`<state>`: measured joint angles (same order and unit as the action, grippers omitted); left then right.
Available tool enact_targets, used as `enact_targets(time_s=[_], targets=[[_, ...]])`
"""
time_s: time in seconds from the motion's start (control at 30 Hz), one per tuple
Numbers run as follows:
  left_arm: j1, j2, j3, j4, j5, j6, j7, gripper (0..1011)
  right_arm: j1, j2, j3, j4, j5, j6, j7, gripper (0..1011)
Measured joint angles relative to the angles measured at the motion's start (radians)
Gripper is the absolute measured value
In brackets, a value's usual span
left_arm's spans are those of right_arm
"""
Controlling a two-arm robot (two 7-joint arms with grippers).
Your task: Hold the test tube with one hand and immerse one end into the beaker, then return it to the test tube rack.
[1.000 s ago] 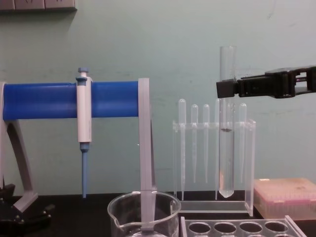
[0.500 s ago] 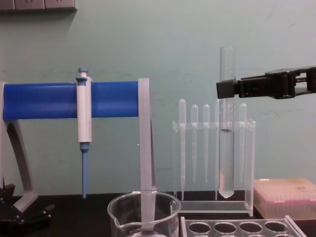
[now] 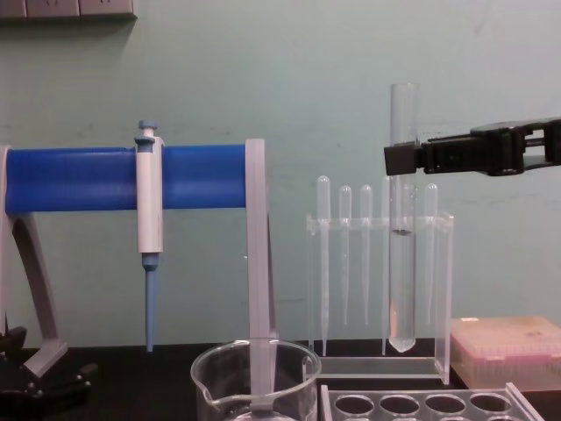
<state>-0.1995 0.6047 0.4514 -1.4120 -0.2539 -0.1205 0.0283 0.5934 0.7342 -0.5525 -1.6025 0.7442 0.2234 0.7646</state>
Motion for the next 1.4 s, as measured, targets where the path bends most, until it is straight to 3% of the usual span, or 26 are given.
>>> enact_targets(time_s=[1.4], targets=[[0.000, 0.000, 0.000, 0.000, 0.000, 0.000, 0.000, 1000, 0.000, 0.000, 0.000, 0.000, 0.000, 0.000, 0.000, 233]])
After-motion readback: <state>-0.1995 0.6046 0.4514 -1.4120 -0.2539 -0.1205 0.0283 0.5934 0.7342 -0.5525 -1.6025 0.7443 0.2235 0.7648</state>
